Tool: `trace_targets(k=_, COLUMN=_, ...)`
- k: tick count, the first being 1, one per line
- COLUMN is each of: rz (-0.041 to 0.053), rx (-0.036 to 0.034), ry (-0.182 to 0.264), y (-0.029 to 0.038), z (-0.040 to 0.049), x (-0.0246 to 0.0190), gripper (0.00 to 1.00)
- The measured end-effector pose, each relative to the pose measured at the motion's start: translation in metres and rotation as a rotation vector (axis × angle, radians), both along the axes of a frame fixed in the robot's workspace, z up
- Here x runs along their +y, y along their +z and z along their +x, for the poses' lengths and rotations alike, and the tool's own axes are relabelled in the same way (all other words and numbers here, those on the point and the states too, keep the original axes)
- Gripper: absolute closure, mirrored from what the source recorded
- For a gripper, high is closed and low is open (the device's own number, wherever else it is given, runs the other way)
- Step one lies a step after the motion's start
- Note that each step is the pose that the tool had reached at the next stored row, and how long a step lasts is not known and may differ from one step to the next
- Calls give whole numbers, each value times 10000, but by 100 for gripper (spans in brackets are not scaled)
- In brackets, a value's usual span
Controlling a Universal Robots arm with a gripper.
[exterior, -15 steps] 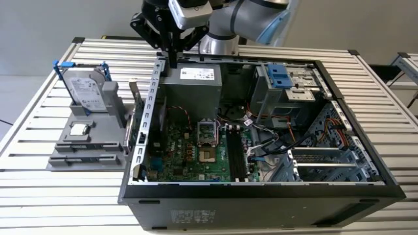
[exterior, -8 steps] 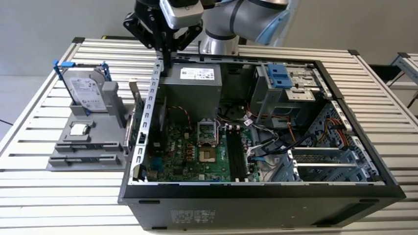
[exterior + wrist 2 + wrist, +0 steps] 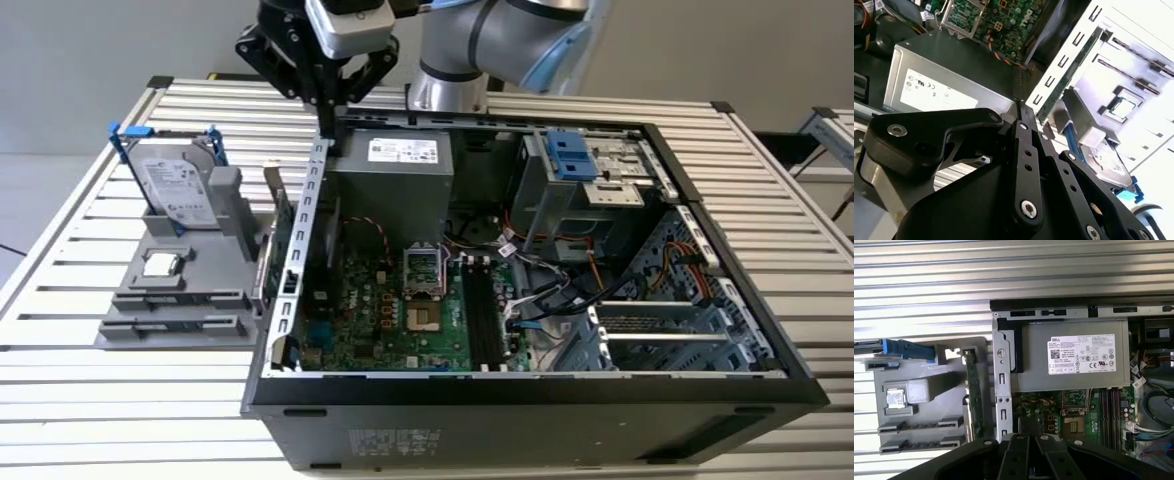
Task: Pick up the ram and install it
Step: 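Reach for the ram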
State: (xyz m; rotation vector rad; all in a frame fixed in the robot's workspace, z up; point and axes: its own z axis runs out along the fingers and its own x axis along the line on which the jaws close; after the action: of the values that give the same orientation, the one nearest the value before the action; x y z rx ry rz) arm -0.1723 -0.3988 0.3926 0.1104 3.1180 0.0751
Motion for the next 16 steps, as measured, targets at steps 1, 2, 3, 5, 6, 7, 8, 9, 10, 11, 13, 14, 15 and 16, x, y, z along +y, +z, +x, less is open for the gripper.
trace_targets(k=1, rz=0, rx=0, ry=0, y=0, z=-13, x=0, gripper=100)
trace_targets(k=2, rz=-1, rx=1, ry=1, y=0, z=-27, x=0, gripper=100)
trace_targets(k=3, rz=0, rx=0, ry=1, y=0, z=-42, x=0, gripper=100)
trace_targets(k=5, rz=0, rx=0, ry=0, y=0, z=-71, x=0, gripper=100)
trace_targets(k=6, rz=-1, rx=1, ry=0, y=0, z=-85, x=0, gripper=100)
trace_targets(k=7, rz=-1, rx=1, ry=0, y=0, z=-99, x=0, gripper=100)
trace_targets(k=8, rz=-1, rx=1, ry=0, y=1, z=-114, x=0, gripper=100)
trace_targets(k=9, rz=0, rx=0, ry=-1, y=0, z=-130, x=0, gripper=100)
trace_targets(k=10, rz=0, rx=0, ry=0, y=0, z=-145, x=0, gripper=100)
trace_targets(k=11, rz=-1, rx=1, ry=0, y=0, z=-160, x=0, gripper=100)
trace_targets(k=13, rz=-1, rx=1, ry=0, y=0, z=-195, x=0, gripper=100)
trace_targets(k=14, rz=-1, rx=1, ry=0, y=1, z=-214, x=0, gripper=100)
trace_targets(k=15, rz=-1, rx=1, ry=0, y=1, z=-233, x=0, gripper=100)
trace_targets(k=16, rz=-1, rx=0, ry=0, y=0, z=-251, x=0, gripper=100)
